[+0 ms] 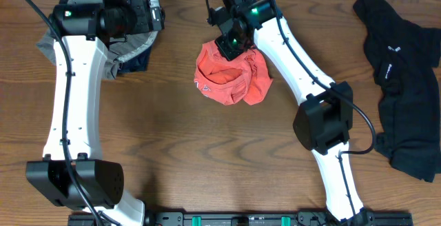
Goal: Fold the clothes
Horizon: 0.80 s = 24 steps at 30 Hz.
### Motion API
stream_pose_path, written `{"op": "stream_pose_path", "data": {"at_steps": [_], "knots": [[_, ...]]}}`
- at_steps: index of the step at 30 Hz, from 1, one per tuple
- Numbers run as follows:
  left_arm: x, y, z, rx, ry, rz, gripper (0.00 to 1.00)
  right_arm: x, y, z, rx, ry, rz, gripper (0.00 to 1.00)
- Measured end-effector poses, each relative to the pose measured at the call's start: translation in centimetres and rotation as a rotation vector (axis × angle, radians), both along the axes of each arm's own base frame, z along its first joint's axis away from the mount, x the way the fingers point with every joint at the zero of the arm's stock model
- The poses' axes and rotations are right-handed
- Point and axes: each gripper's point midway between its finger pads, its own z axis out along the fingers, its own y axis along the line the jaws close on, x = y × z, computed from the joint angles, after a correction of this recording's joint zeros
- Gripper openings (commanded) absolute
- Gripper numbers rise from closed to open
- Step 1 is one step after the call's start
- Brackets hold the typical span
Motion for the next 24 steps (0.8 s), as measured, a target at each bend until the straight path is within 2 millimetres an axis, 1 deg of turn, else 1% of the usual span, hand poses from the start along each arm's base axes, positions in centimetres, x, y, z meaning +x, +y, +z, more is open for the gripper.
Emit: {"op": "stream_pose_path", "data": {"at_steps": [2, 4, 7, 10, 15, 17, 19, 20, 21, 22, 23, 24], "knots": [[0.0, 0.0, 0.0, 0.0, 0.0, 0.0, 0.98, 0.5, -0.5, 0.1, 0.006, -0.006, -0.021, 0.01], [0.0, 0.0, 0.0, 0.0, 0.0, 0.0, 0.98, 1.1, -1.3, 0.1, 0.008, -0.007, -0.045, 0.01], [0.0, 0.0, 0.0, 0.0, 0.001, 0.0, 0.98, 2.4, -3.1, 0.2, 0.015, -0.013, -0.089, 0.01], [0.0, 0.0, 0.0, 0.0, 0.001, 0.0, 0.98, 4.4, -5.4, 0.6, 0.041, -0.04, -0.144, 0.01], [0.1, 0.0, -0.2, 0.0, 0.005, 0.0, 0.98, 8.4, -9.3, 2.0, 0.132, -0.117, -0.225, 0.01], [0.1, 0.0, -0.3, 0.0, 0.007, 0.0, 0.98, 9.6, -11.0, 2.4, 0.161, -0.139, -0.257, 0.01], [0.2, 0.0, -0.5, 0.0, 0.011, 0.0, 0.98, 10.2, -12.5, 2.6, 0.174, -0.145, -0.283, 0.02], [0.2, 0.0, -0.6, 0.0, 0.013, 0.0, 0.98, 10.4, -13.0, 2.6, 0.177, -0.144, -0.293, 0.07], [0.2, 0.0, -0.7, 0.0, 0.016, 0.0, 0.98, 10.5, -13.5, 2.6, 0.179, -0.142, -0.302, 0.14], [0.3, 0.0, -0.7, 0.0, 0.017, 0.0, 0.98, 10.5, -13.7, 2.6, 0.181, -0.14, -0.308, 0.26], [0.3, 0.0, -0.8, 0.0, 0.017, 0.0, 0.98, 10.5, -13.8, 2.6, 0.182, -0.139, -0.312, 0.42], [0.3, 0.0, -0.8, 0.0, 0.018, 0.0, 0.98, 10.5, -13.8, 2.6, 0.184, -0.139, -0.31, 0.62]]}}
